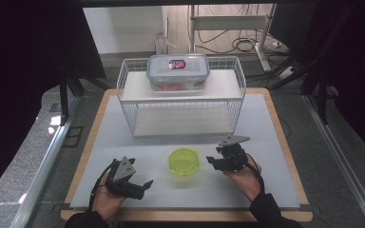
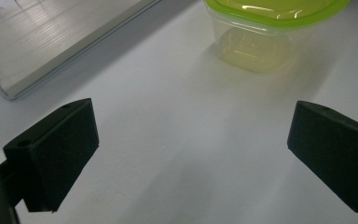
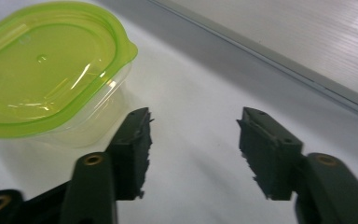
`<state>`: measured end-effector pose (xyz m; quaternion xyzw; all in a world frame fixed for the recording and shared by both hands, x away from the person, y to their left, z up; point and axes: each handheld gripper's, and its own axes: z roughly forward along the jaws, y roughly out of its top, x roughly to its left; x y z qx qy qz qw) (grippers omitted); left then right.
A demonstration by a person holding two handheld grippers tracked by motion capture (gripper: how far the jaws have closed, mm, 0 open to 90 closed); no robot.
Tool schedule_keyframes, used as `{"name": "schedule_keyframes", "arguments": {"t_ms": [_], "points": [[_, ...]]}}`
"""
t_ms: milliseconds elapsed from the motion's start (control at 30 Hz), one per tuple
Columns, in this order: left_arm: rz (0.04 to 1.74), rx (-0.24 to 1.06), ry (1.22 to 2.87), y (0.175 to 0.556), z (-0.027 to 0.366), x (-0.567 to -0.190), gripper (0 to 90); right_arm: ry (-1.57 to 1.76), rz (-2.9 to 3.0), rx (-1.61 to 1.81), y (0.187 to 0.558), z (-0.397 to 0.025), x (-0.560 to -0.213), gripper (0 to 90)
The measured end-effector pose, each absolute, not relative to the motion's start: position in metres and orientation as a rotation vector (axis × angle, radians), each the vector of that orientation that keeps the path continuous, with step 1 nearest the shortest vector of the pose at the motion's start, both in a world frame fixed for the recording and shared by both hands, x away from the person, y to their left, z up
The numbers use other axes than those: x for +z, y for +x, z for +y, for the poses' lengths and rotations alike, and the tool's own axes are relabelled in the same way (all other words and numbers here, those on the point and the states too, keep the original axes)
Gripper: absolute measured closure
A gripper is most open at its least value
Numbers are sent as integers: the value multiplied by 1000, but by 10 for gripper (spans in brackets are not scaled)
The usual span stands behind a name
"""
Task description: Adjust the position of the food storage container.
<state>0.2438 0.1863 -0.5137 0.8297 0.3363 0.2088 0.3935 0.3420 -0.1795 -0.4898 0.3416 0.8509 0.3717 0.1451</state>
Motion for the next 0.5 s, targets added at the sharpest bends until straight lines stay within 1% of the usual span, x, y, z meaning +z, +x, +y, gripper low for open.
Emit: {"name": "schedule_keyframes", "arguments": {"t_ms": [300, 500], "points": [[871, 515, 2096, 240, 191, -516, 18, 970, 2449, 1154, 331, -189, -486, 225], [865, 512, 2102, 239, 190, -516, 18, 985, 2461, 1167, 324, -192, -490, 142]]}}
